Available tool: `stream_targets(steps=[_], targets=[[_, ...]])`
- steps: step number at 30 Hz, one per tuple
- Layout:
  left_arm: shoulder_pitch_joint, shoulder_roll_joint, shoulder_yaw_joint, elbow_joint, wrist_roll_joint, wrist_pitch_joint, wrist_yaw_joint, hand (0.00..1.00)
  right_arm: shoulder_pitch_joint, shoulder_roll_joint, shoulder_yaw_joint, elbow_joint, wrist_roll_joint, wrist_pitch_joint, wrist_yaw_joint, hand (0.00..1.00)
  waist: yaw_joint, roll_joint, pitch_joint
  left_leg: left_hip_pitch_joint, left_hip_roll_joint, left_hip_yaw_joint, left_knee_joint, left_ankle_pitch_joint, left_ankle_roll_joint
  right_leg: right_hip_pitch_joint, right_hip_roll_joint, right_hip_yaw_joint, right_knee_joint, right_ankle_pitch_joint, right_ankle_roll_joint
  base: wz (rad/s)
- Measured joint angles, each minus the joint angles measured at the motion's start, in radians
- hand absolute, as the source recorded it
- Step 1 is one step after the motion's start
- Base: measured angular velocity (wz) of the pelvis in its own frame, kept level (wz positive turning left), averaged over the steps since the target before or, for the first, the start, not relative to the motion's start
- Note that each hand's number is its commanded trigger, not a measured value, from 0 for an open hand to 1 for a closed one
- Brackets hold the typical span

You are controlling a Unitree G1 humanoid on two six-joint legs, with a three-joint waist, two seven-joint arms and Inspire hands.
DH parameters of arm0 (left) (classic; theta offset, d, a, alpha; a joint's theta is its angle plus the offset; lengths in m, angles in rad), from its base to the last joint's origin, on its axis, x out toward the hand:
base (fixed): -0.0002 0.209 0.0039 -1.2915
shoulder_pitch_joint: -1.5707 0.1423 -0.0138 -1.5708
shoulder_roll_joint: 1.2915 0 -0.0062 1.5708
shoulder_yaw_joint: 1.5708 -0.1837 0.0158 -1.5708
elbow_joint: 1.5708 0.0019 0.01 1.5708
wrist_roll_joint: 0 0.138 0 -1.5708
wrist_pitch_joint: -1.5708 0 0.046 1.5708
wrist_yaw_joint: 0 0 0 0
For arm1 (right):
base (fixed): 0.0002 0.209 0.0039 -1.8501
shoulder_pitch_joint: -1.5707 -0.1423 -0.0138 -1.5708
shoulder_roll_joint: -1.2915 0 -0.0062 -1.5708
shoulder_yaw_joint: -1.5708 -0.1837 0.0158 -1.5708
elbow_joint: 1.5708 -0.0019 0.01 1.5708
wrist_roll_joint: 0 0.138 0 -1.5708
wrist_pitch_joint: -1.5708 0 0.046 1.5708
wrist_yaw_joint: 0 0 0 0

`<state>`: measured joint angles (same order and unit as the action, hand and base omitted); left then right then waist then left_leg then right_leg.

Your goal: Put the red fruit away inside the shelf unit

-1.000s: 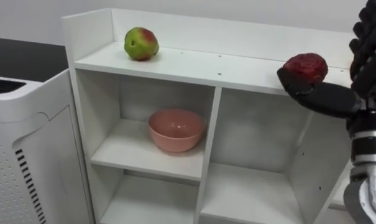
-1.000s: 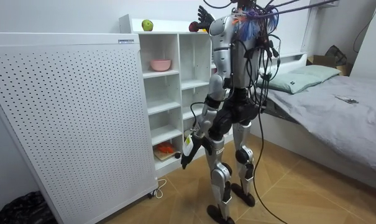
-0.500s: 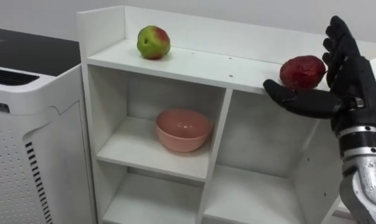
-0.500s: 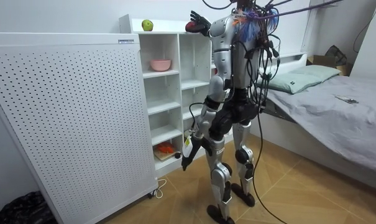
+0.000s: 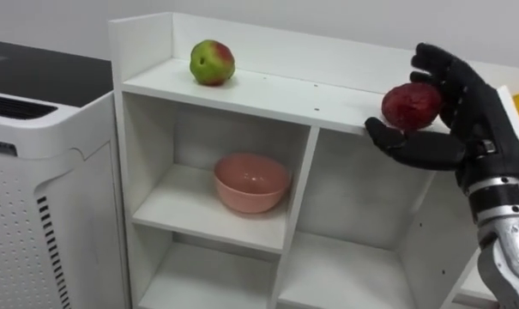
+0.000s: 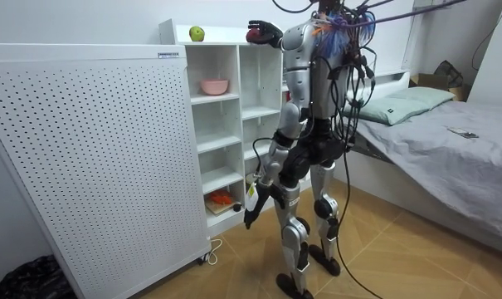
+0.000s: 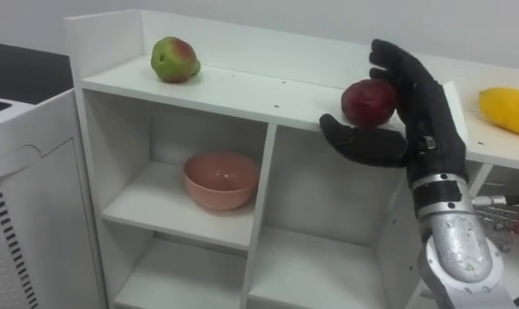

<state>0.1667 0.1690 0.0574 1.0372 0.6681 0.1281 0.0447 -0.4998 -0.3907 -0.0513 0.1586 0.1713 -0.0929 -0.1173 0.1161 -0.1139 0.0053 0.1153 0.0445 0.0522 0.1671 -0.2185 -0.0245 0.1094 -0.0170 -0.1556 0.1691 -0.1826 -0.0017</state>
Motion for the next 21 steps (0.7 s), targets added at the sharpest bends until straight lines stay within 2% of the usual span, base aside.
stream_targets(steps=[4, 7, 18, 21], targets=[[0.012, -0.002, 0.000, -0.041, 0.000, 0.018, -0.010, 0.00, -0.002, -0.001, -0.014, 0.017, -0.002, 0.006, 0.023, 1.00, 0.001, 0.002, -0.0002, 0.000, 0.000, -0.001, 0.002, 0.000, 0.000, 0.001, 0.000, -0.001, 0.001, 0.000, 0.000, 0.00], [0.013, -0.001, 0.000, -0.049, 0.000, 0.019, -0.010, 0.00, -0.012, -0.001, -0.021, 0.025, 0.009, 0.009, 0.026, 1.00, 0.000, 0.008, -0.0041, 0.002, 0.000, -0.001, 0.002, 0.000, 0.000, 0.002, 0.000, -0.002, 0.002, 0.000, -0.001, 0.00], [0.013, 0.000, -0.003, -0.055, -0.008, 0.018, -0.003, 0.00, -0.013, 0.000, -0.025, 0.014, 0.066, 0.011, 0.033, 1.00, -0.002, 0.010, -0.0043, 0.003, 0.001, 0.001, 0.001, 0.000, 0.000, 0.003, 0.001, -0.001, 0.001, 0.000, -0.001, 0.00], [0.012, 0.000, -0.002, -0.055, -0.009, 0.017, -0.003, 0.00, -0.008, 0.001, -0.014, -0.058, 0.067, 0.045, 0.054, 1.00, -0.005, 0.016, -0.0041, 0.000, 0.001, 0.001, 0.000, -0.001, 0.000, -0.002, 0.001, 0.001, 0.002, 0.000, -0.001, 0.00]])
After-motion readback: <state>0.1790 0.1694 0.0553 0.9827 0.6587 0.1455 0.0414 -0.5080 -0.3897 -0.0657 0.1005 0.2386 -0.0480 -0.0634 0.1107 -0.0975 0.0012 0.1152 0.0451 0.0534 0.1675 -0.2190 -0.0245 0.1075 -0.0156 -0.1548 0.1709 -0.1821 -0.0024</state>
